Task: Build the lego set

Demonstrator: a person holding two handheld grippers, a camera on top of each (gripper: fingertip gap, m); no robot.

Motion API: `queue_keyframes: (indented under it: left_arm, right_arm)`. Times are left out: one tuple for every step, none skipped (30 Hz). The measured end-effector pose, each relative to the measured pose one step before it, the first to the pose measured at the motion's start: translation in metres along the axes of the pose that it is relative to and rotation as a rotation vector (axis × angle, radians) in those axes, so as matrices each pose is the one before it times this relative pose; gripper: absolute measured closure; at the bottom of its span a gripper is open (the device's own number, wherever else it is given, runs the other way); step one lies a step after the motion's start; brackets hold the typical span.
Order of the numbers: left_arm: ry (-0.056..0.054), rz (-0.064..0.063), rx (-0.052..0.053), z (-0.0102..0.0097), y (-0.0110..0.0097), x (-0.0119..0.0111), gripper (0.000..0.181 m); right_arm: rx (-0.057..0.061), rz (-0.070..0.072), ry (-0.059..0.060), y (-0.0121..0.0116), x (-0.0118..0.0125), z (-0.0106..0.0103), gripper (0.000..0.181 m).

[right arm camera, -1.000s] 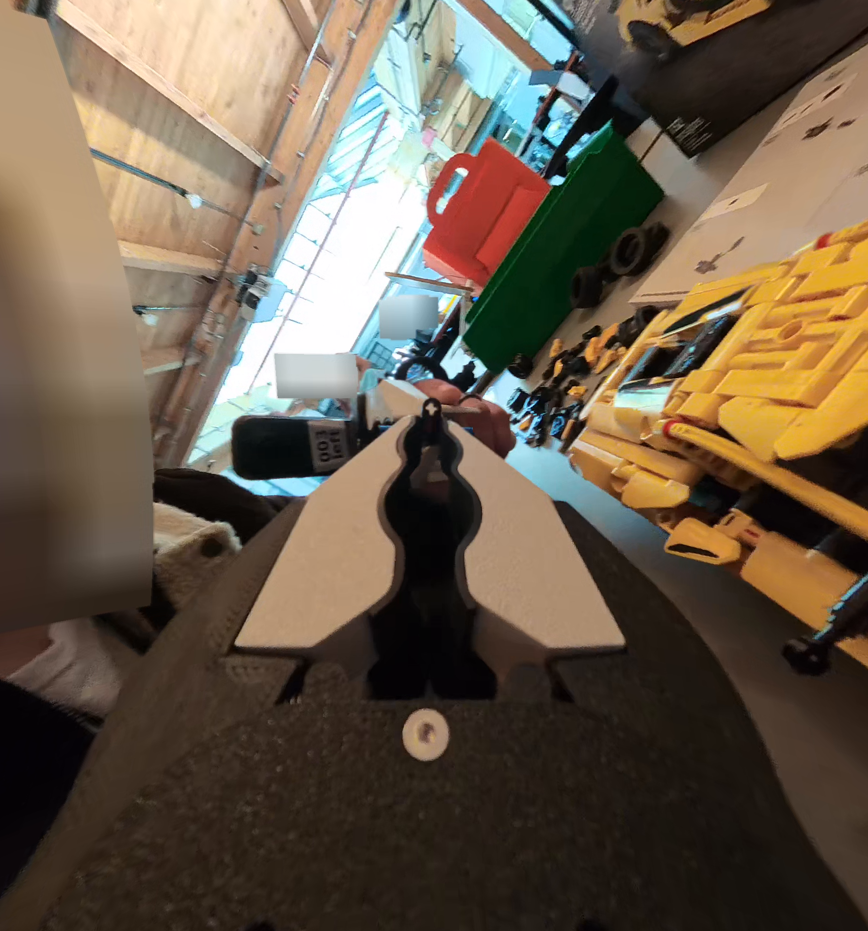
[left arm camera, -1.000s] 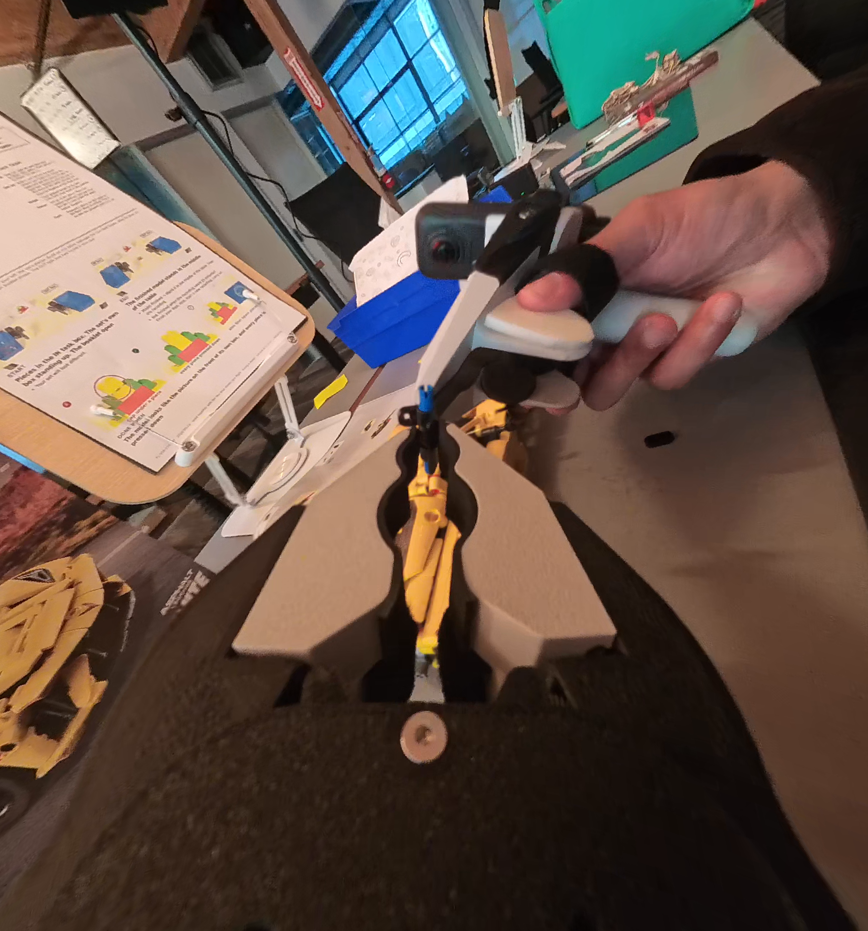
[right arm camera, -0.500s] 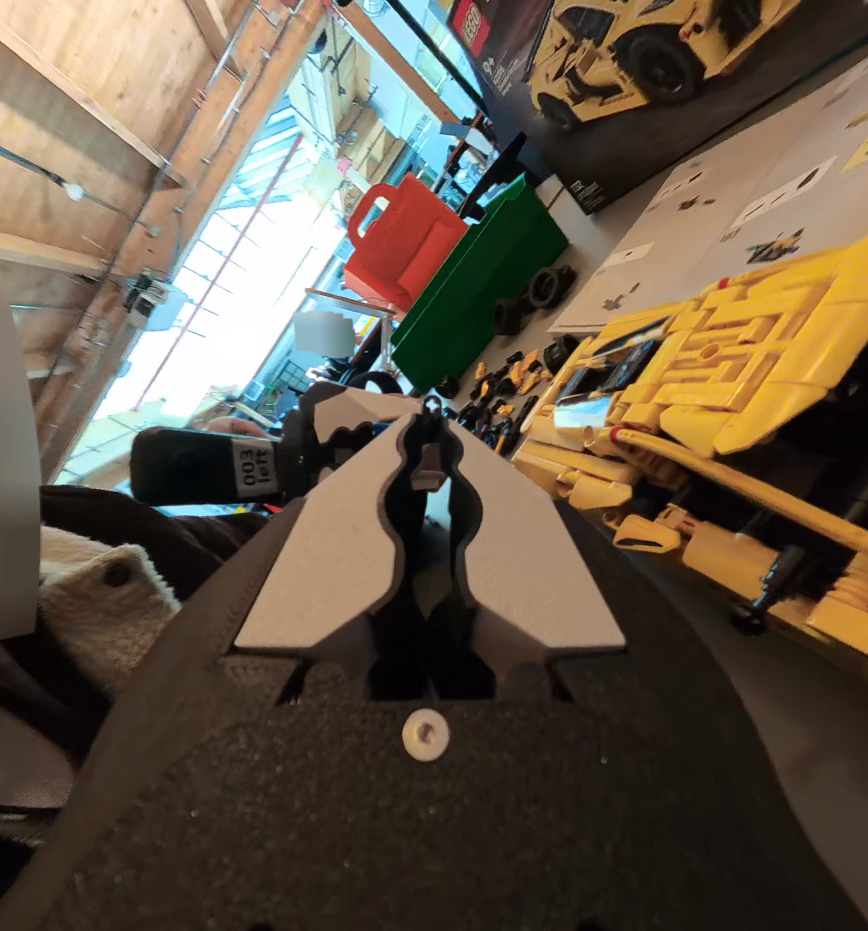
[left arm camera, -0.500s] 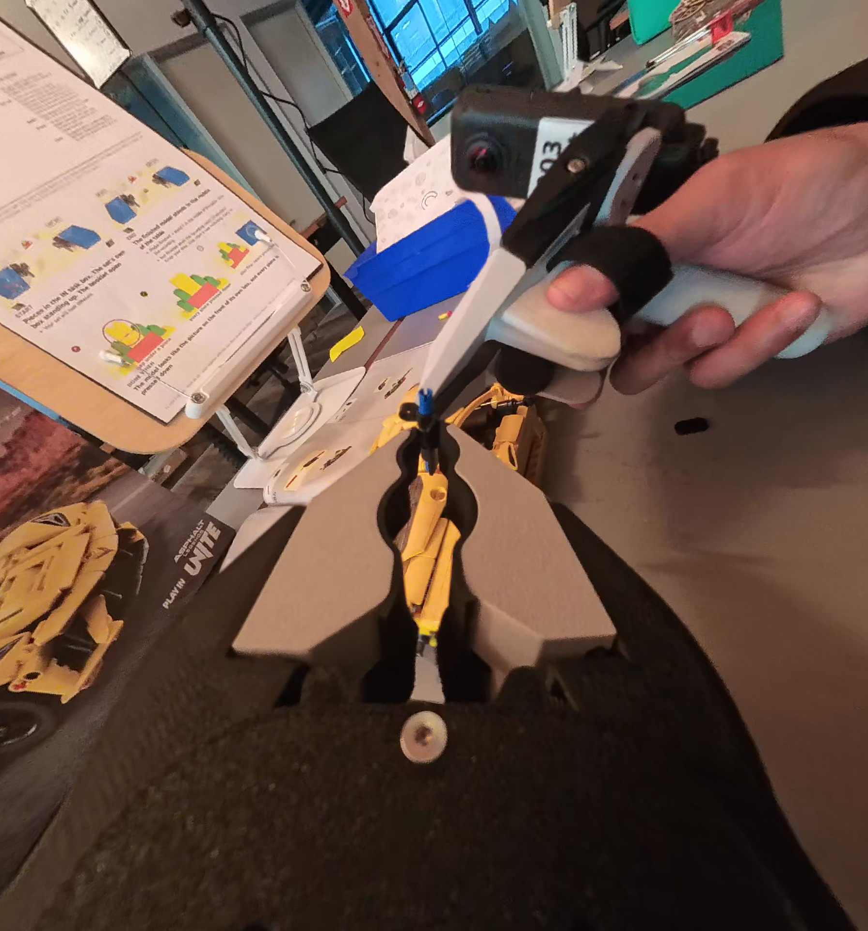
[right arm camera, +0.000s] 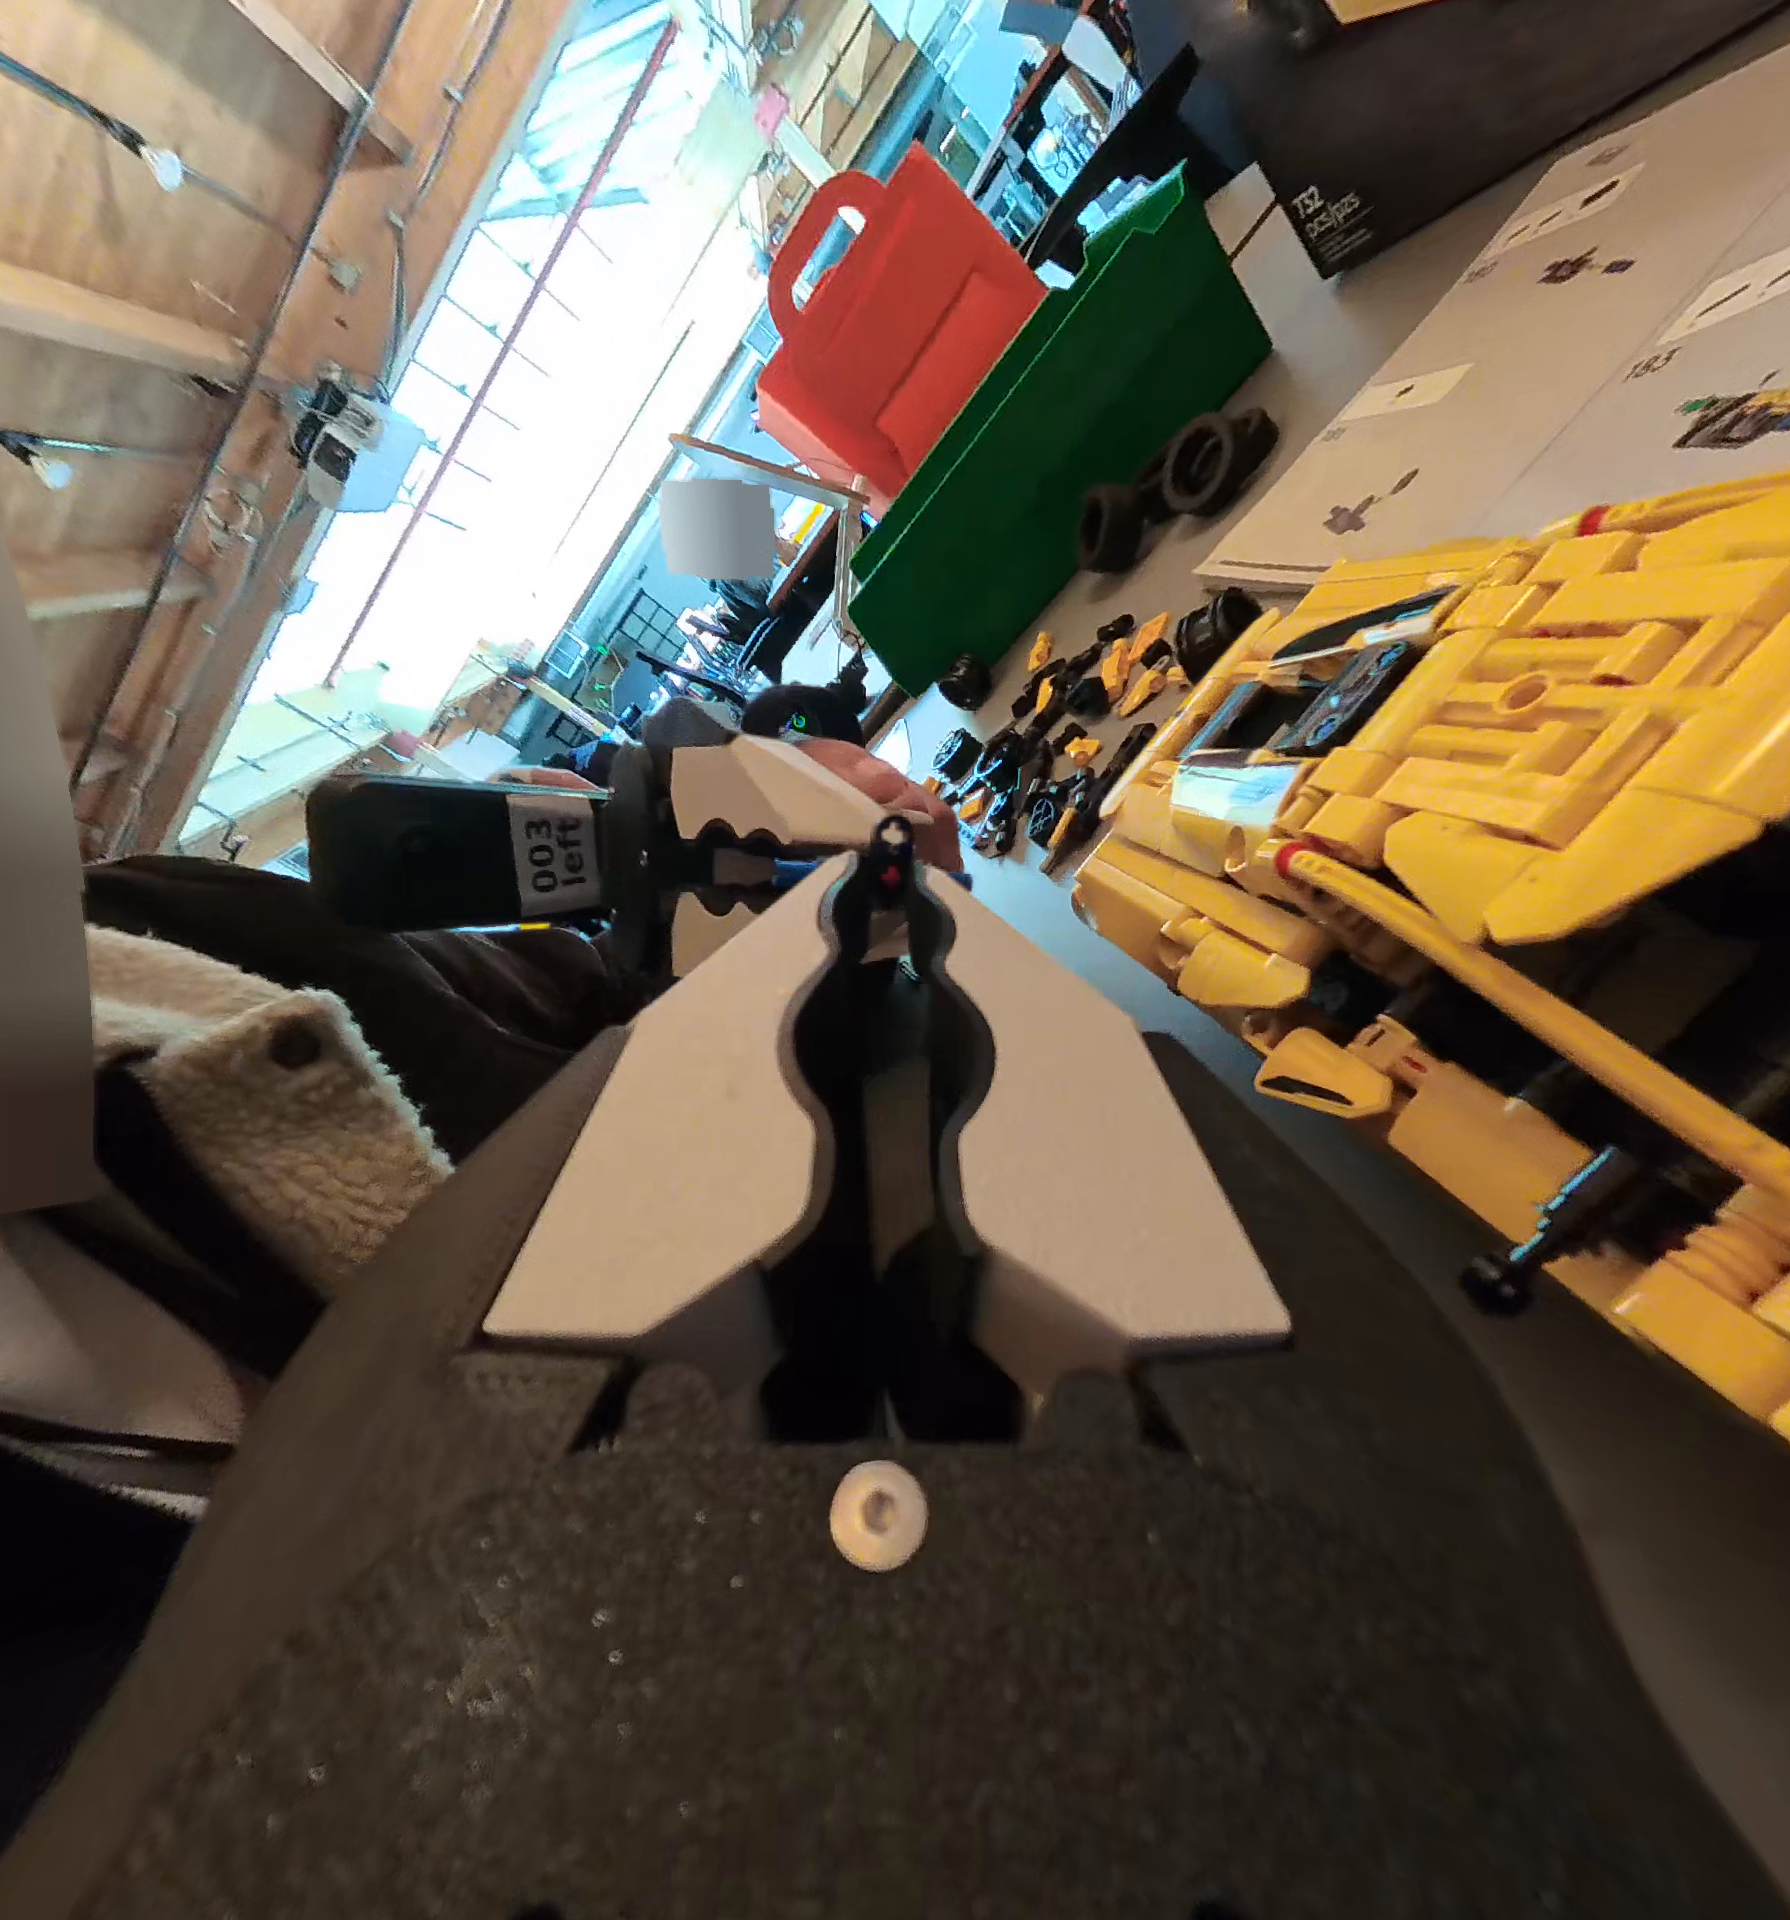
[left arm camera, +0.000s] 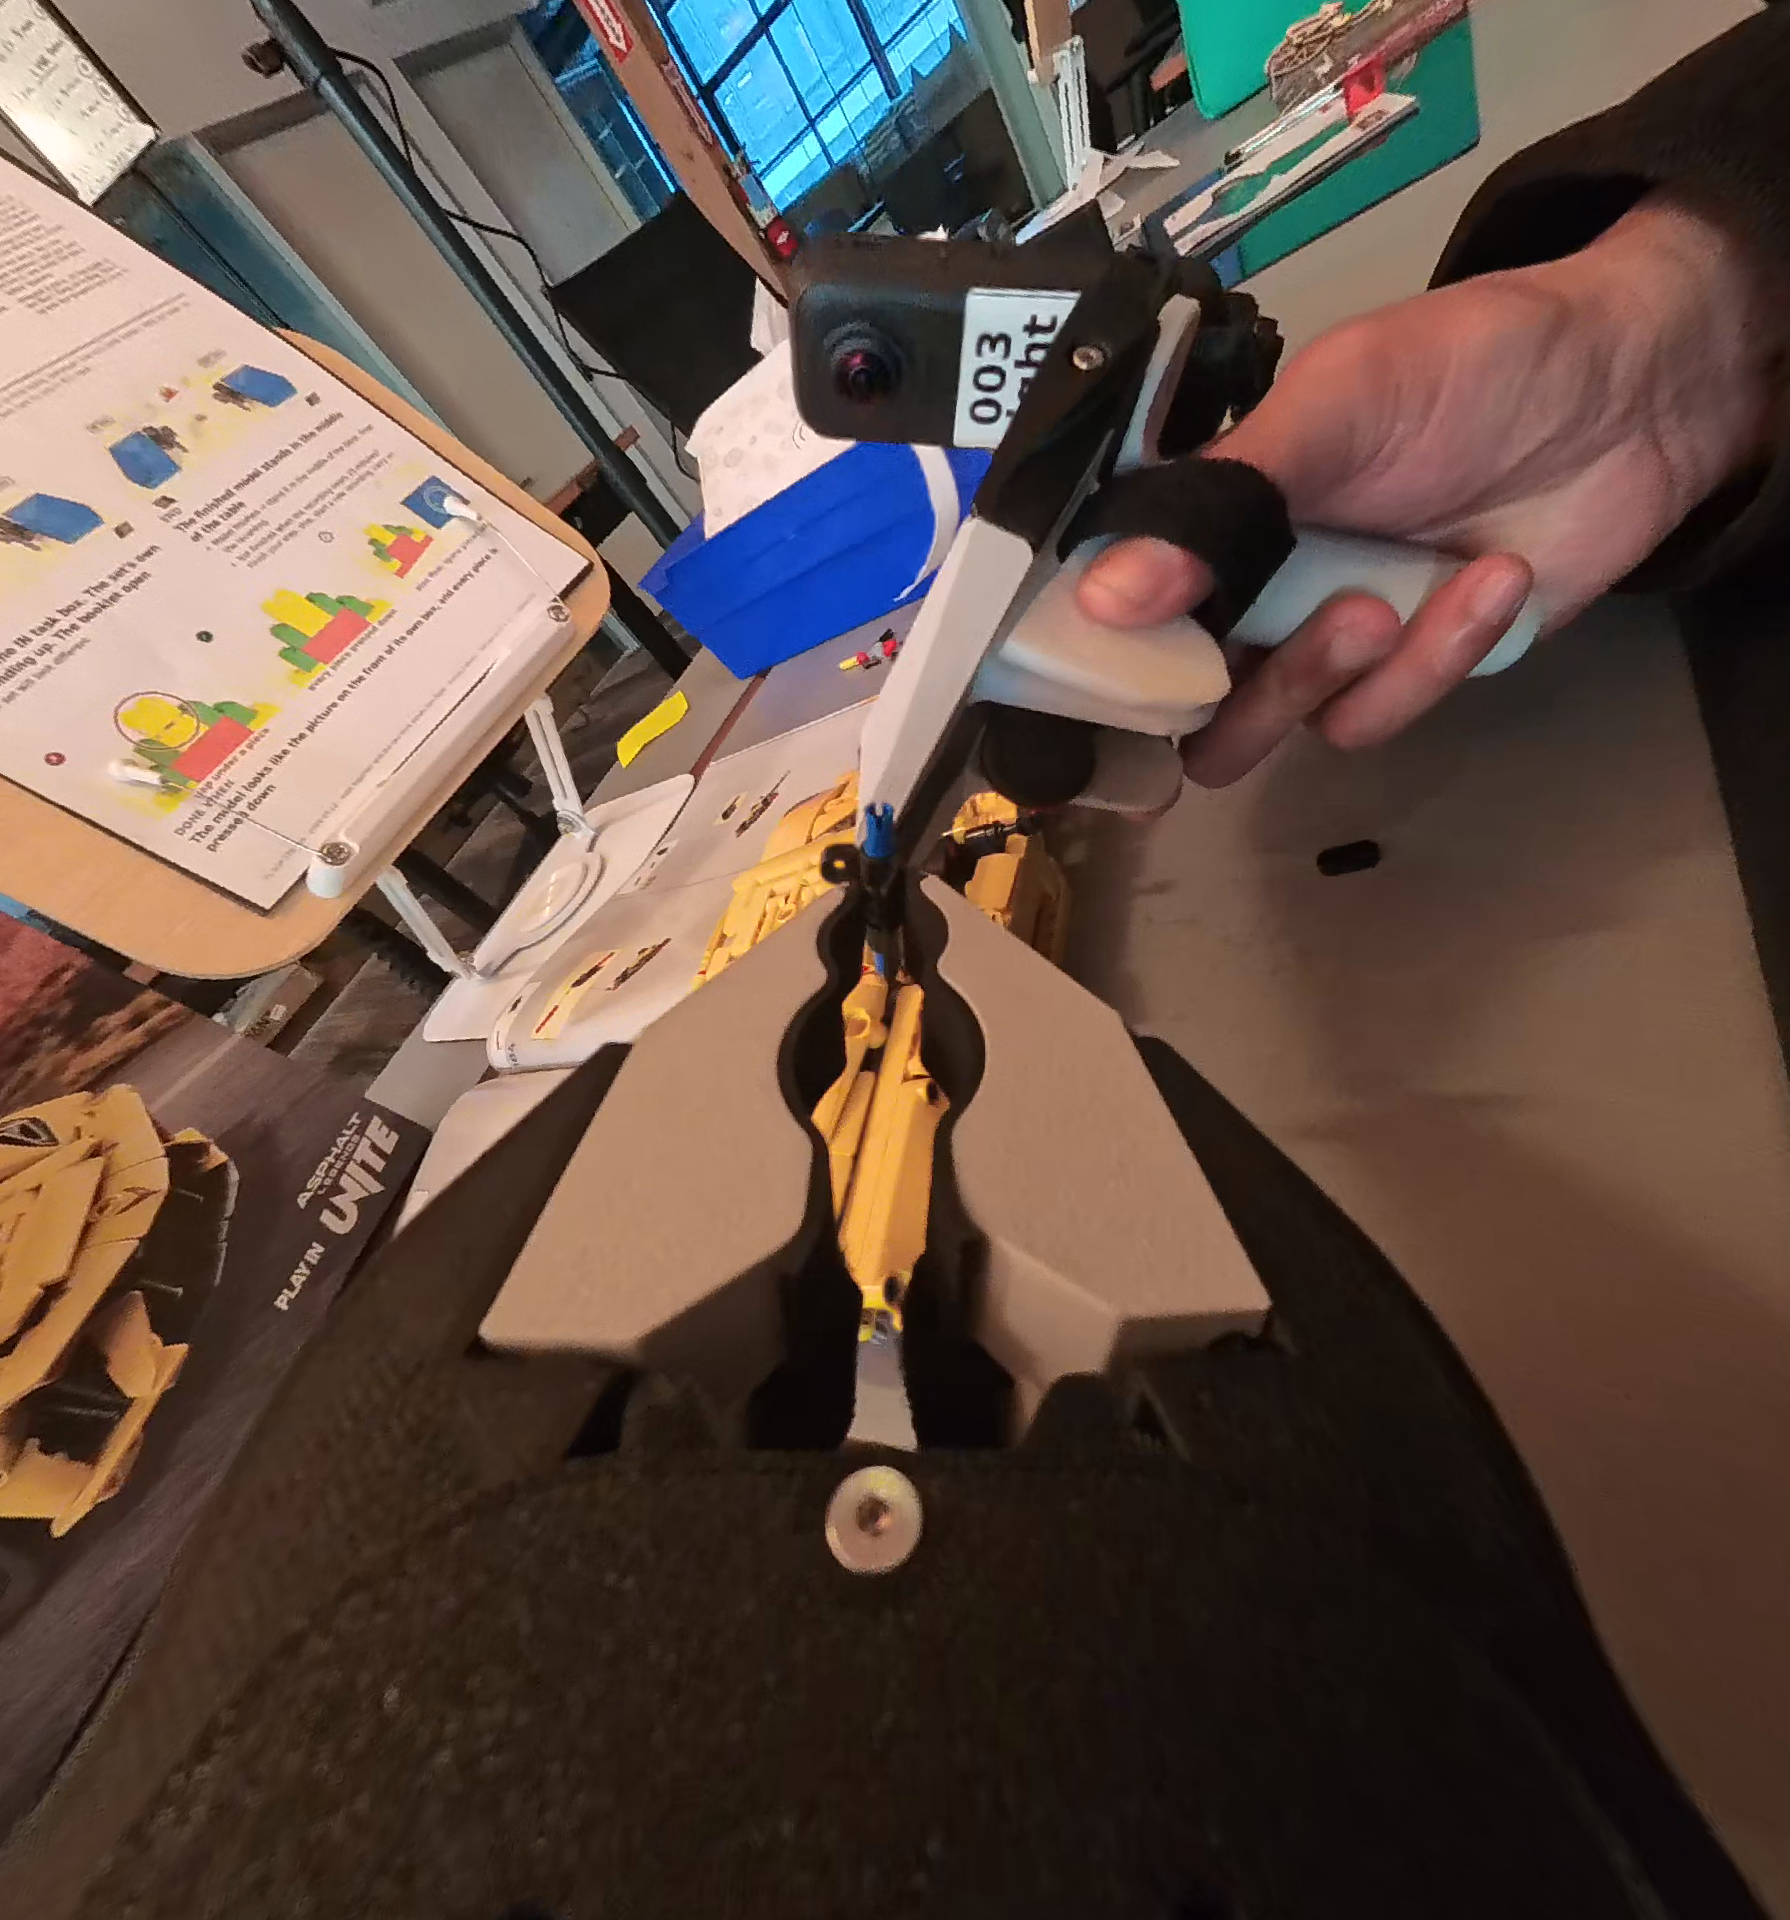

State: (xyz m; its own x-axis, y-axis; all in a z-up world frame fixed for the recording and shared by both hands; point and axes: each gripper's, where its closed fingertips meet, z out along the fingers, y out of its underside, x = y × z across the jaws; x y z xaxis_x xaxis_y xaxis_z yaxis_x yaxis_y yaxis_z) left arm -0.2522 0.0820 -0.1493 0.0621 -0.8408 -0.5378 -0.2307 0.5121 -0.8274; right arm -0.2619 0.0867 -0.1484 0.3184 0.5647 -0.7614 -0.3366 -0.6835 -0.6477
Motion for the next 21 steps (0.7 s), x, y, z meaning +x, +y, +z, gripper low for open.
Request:
queue_keyframes:
  left_arm:
    - [-0.0006,0.0099,-0.0008,-0.00002,0.00049,-0.00006,0.175]
    - [0.0048,0.0174,0.0031,0.00000,0.00017,0.00026,0.175]
    - [0.0060,0.0128,0.0077,0.00001,-0.00044,0.00097,0.175]
    - [0.0050,0.0030,0.0043,0.00033,0.00010,0.00107,0.175]
    - [0.0049,0.0033,0.0004,0.00013,0.00045,0.00093,0.175]
    - [-0.0023,0.0061,0.0084,-0.00041,-0.00138,0.00016,0.175]
    - [-0.0064,0.0074,0.0106,-0.00075,-0.00254,-0.00043,0.175]
    - [-0.0056,0.0068,0.0058,-0.00066,-0.00185,-0.00044,0.175]
    - [-0.0038,0.0025,0.0072,-0.00065,-0.00162,-0.00049,0.175]
    - [-0.0004,-0.0021,0.0113,-0.00080,-0.00198,-0.00023,0.175]
    - [0.0021,-0.0047,0.0143,-0.00096,-0.00227,-0.00017,0.175]
    - [0.0008,-0.0057,0.0141,-0.00079,-0.00245,-0.00023,0.175]
    - [-0.0004,-0.0046,0.0108,-0.00072,-0.00204,-0.00033,0.175]
    - [0.0020,-0.0039,0.0122,-0.00075,-0.00181,-0.00012,0.175]
    - [0.0072,-0.0093,0.0167,-0.00082,-0.00237,0.00039,0.175]
    - [0.0094,-0.0126,0.0155,-0.00069,-0.00211,0.00071,0.175]
    - [0.0101,-0.0105,0.0087,-0.00026,-0.00100,0.00101,0.175]
    - [0.0081,-0.0039,0.0054,0.00000,-0.00042,0.00112,0.175]
    - [0.0021,0.0023,0.0027,-0.00011,-0.00030,0.00041,0.175]
    - [0.0048,0.0032,0.0056,-0.00033,-0.00086,0.00083,0.175]
    - [0.0061,0.0016,0.0012,0.00007,-0.00030,0.00113,0.175]
  right_arm:
    - [-0.0013,0.0120,-0.0068,-0.00035,0.00035,0.00019,0.175]
    - [-0.0076,0.0150,-0.0161,0.00008,-0.00005,-0.00031,0.175]
    - [-0.0138,0.0088,-0.0149,0.00049,-0.00040,-0.00073,0.175]
    - [-0.0079,-0.0065,0.0033,0.00080,0.00026,-0.00065,0.175]
    - [-0.0023,-0.0095,0.0057,0.00097,0.00055,-0.00023,0.175]
    - [0.0056,0.0110,-0.0170,-0.00026,-0.00189,-0.00042,0.175]
    - [0.0069,0.0252,-0.0310,-0.00078,-0.00284,-0.00018,0.175]
    - [0.0026,0.0215,-0.0253,-0.00062,-0.00189,0.00011,0.175]
    - [-0.0002,0.0046,-0.0162,-0.00063,-0.00187,0.00004,0.176]
    - [-0.0024,-0.0067,-0.0111,-0.00026,-0.00211,0.00017,0.175]
    - [-0.0067,-0.0092,-0.0122,0.00026,-0.00264,-0.00021,0.175]
    - [-0.0033,-0.0069,-0.0144,-0.00029,-0.00273,-0.00041,0.175]
    - [0.0000,-0.0052,-0.0129,-0.00060,-0.00193,-0.00074,0.175]
    - [-0.0011,-0.0001,-0.0157,-0.00045,-0.00231,-0.00087,0.175]
    - [-0.0057,-0.0017,-0.0211,0.00016,-0.00335,-0.00028,0.174]
    - [-0.0091,-0.0083,-0.0091,0.00071,-0.00179,0.00016,0.173]
    - [-0.0107,-0.0125,0.0006,0.00134,-0.00099,0.00087,0.174]
    - [-0.0128,-0.0130,0.0093,0.00157,0.00021,0.00112,0.175]
    - [-0.0037,-0.0092,0.0065,0.00042,-0.00011,0.00039,0.175]
    - [-0.0087,0.0041,-0.0030,0.00094,-0.00122,-0.00019,0.175]
    - [-0.0133,0.0022,-0.0004,0.00125,-0.00031,-0.00047,0.175]
